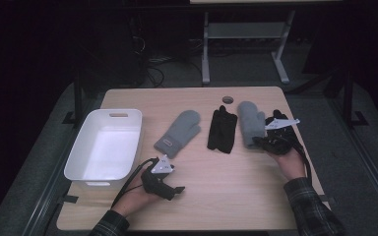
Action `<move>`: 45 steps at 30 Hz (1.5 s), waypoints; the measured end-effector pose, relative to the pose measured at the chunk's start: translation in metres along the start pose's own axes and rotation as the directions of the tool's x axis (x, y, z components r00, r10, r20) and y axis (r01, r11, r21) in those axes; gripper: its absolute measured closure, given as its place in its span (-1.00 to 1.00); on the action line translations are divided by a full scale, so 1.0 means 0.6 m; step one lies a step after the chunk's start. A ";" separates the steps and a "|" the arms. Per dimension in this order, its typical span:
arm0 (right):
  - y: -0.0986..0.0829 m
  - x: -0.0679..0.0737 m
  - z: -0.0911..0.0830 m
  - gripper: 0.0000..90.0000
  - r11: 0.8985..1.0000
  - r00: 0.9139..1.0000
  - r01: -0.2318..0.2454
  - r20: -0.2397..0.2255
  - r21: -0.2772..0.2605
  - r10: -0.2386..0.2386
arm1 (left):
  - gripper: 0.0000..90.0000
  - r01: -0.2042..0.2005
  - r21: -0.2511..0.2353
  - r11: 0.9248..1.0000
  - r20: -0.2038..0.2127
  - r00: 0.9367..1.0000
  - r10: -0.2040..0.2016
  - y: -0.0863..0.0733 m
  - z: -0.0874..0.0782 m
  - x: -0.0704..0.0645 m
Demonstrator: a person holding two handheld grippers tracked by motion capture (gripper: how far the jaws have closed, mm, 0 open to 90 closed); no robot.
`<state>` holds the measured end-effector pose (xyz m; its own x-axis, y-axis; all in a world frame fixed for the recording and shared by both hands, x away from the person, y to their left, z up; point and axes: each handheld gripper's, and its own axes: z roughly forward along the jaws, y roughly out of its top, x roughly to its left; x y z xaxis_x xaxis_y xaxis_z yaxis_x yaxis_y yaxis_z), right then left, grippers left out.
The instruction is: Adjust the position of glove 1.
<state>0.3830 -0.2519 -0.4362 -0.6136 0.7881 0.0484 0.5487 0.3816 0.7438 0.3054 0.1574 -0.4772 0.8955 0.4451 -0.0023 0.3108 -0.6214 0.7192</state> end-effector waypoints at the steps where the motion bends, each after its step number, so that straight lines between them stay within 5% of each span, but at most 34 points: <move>1: 0.004 -0.004 0.002 1.00 1.000 1.000 -0.005 0.001 -0.001 0.005 | -0.73 0.001 0.001 1.000 0.001 1.000 -0.001 0.000 0.000 0.000; 15: 0.022 -0.045 0.046 1.00 0.998 0.998 -0.054 0.021 0.011 0.054 | -0.72 0.002 0.000 1.000 0.001 1.000 -0.002 0.000 0.000 0.000; 22: 0.014 -0.061 0.039 1.00 0.998 0.997 -0.061 0.048 0.025 0.060 | -0.73 0.004 0.000 1.000 0.001 1.000 -0.004 0.000 0.000 0.000; 31: 0.003 -0.047 0.041 1.00 0.996 0.999 -0.021 0.028 0.081 0.019 | -0.72 0.006 -0.001 1.000 0.003 1.000 -0.006 0.000 0.000 -0.001; 45: -0.012 -0.022 0.017 1.00 0.993 0.998 0.002 -0.067 0.118 0.006 | -0.72 0.002 0.004 1.000 0.001 1.000 -0.002 0.000 0.000 0.000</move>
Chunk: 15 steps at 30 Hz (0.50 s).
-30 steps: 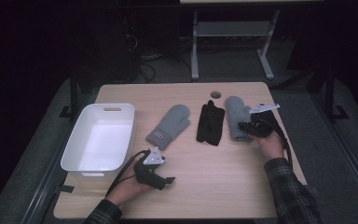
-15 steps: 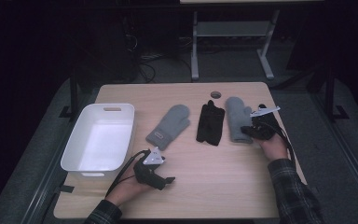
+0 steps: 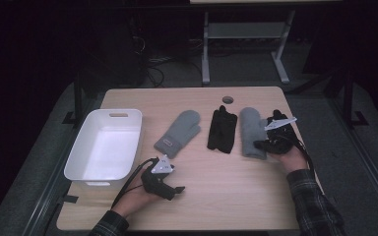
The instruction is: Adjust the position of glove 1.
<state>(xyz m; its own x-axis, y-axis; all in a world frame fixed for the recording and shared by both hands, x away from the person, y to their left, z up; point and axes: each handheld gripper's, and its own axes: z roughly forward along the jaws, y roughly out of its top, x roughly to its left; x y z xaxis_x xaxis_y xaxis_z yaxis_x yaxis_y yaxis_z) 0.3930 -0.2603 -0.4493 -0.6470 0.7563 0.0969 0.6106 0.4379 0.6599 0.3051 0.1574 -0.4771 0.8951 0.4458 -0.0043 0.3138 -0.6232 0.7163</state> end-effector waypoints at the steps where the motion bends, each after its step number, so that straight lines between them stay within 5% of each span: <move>1: -0.001 0.001 -0.001 1.00 1.000 1.000 0.009 -0.003 0.001 -0.009 | -0.72 0.000 0.000 1.000 0.000 1.000 0.000 0.000 0.000 0.000; 15: -0.017 0.040 -0.015 1.00 0.997 0.997 0.068 -0.047 0.025 -0.067 | -0.73 0.001 -0.002 1.000 -0.001 1.000 -0.001 0.000 0.000 0.000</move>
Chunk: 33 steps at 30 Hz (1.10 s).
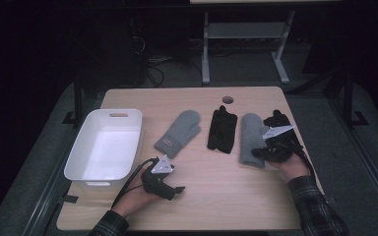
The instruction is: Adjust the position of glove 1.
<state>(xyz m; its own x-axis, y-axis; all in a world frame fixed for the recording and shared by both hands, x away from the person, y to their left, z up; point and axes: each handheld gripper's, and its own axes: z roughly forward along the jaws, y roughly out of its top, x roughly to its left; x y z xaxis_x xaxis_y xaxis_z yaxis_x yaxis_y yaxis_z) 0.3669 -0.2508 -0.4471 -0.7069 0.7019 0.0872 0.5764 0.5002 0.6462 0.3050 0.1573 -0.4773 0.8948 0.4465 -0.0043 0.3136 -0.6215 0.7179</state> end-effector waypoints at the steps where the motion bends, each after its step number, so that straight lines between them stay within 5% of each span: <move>1: -0.001 0.004 -0.001 1.00 1.000 1.000 0.003 -0.001 0.001 -0.003 | -0.72 0.000 0.000 1.000 0.000 1.000 0.000 0.000 0.000 0.000; 33: -0.046 0.128 -0.037 1.00 0.992 0.987 0.124 -0.110 0.034 -0.119 | -0.72 0.000 -0.003 1.000 -0.003 1.000 0.000 0.000 0.000 0.000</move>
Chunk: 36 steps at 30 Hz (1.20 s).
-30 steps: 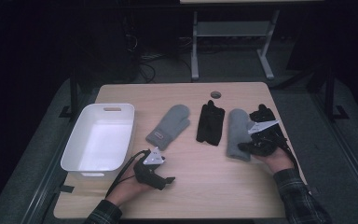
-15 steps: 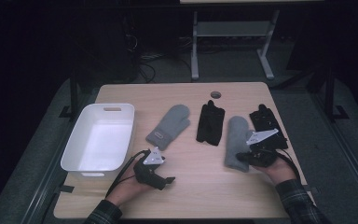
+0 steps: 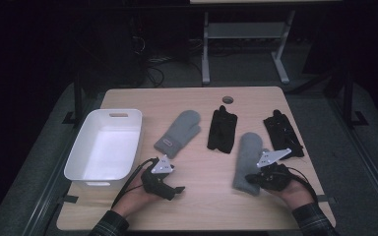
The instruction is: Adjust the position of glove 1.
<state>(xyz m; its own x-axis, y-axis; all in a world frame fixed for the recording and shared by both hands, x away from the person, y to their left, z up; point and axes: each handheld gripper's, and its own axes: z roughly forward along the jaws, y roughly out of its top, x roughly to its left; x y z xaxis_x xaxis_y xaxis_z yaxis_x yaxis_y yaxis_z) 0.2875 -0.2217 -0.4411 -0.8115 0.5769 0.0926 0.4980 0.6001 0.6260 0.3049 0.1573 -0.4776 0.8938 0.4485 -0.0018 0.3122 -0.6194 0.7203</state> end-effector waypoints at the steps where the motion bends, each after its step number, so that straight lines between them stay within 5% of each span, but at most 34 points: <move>1: -0.001 0.003 0.000 1.00 1.000 1.000 0.008 -0.003 0.000 -0.008 | -0.72 0.000 0.000 1.000 0.000 1.000 0.000 0.000 0.000 0.000; 8: 0.000 0.026 -0.006 1.00 1.000 0.999 0.025 -0.022 -0.019 -0.025 | -0.72 0.000 -0.001 1.000 0.000 1.000 0.000 0.000 0.000 0.000; 12: -0.004 0.016 -0.025 1.00 0.998 1.000 0.005 -0.008 -0.066 -0.005 | -0.72 0.001 -0.001 1.000 -0.001 1.000 -0.001 0.000 0.000 0.000; 20: -0.042 -0.001 -0.044 1.00 0.997 0.998 -0.057 0.028 -0.053 0.058 | -0.72 0.002 -0.003 1.000 0.000 1.000 -0.002 0.000 0.000 0.000; 25: -0.048 0.002 -0.030 1.00 0.999 0.999 -0.052 -0.010 -0.015 0.052 | -0.72 -0.001 0.000 1.000 0.000 1.000 0.001 0.000 0.000 0.000; 36: -0.017 0.026 0.001 1.00 1.000 0.996 0.007 -0.084 -0.030 -0.009 | -0.73 0.004 -0.004 1.000 0.000 1.000 -0.004 0.000 0.000 -0.001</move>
<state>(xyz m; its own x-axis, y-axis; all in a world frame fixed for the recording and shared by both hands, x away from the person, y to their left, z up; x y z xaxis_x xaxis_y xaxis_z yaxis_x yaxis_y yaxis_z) 0.2699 -0.2183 -0.4463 -0.8390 0.5227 0.1513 0.4829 0.5871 0.6497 0.3045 0.1572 -0.4778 0.8926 0.4508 -0.0051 0.3146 -0.6147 0.7233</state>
